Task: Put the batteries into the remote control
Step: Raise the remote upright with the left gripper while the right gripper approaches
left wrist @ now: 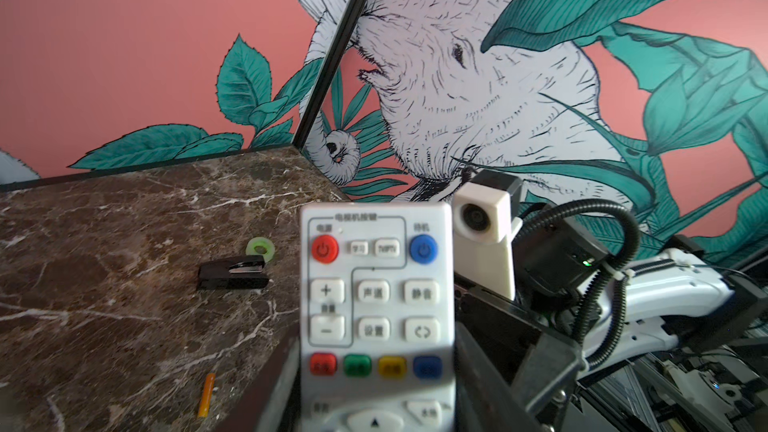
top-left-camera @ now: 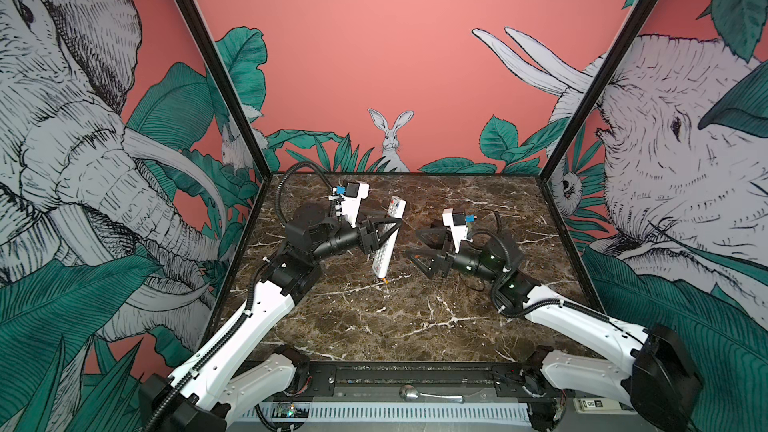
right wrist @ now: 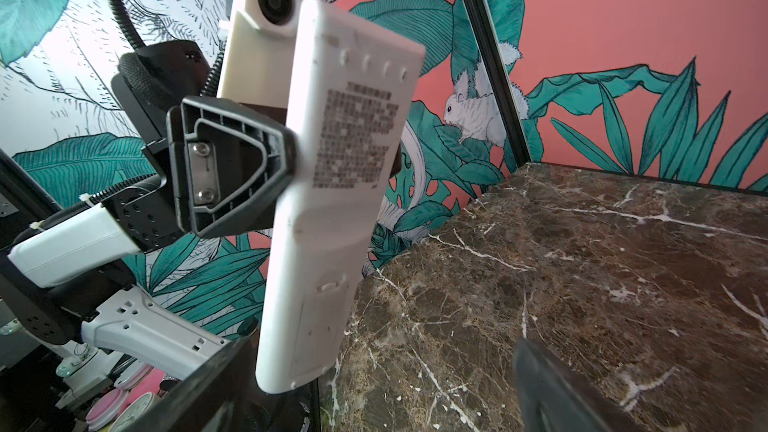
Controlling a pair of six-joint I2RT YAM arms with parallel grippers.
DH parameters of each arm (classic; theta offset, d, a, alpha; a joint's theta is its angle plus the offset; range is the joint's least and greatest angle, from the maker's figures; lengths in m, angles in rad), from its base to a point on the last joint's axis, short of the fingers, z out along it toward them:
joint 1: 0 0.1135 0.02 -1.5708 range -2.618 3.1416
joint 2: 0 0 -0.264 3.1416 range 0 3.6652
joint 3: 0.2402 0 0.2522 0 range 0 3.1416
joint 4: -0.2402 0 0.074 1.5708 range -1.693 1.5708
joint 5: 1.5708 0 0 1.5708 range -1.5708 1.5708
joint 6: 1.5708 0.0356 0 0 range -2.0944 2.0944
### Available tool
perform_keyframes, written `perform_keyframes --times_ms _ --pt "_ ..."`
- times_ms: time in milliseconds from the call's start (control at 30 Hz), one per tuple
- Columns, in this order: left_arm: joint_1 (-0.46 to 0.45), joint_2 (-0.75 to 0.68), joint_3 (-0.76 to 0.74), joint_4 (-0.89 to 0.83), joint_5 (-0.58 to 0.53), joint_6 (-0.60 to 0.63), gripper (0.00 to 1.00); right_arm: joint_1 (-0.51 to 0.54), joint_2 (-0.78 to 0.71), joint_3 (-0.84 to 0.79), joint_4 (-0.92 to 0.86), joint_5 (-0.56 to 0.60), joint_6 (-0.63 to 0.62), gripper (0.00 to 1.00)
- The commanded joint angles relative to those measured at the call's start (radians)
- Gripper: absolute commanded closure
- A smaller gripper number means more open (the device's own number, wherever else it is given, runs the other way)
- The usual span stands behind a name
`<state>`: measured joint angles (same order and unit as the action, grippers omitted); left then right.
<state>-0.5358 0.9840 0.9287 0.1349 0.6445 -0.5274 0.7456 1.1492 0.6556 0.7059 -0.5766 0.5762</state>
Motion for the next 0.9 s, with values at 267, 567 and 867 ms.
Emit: perform_keyframes --times_ms 267,567,867 --pt "0.004 -0.038 -0.006 0.203 0.119 -0.107 0.77 0.095 0.031 0.070 0.088 -0.088 -0.065 0.01" --pt "0.004 -0.045 -0.024 0.292 0.165 -0.142 0.77 0.134 0.110 0.116 0.174 -0.088 -0.021 0.01" --pt "0.004 -0.046 -0.043 0.353 0.165 -0.193 0.77 0.147 0.155 0.103 0.301 -0.114 0.030 0.06"
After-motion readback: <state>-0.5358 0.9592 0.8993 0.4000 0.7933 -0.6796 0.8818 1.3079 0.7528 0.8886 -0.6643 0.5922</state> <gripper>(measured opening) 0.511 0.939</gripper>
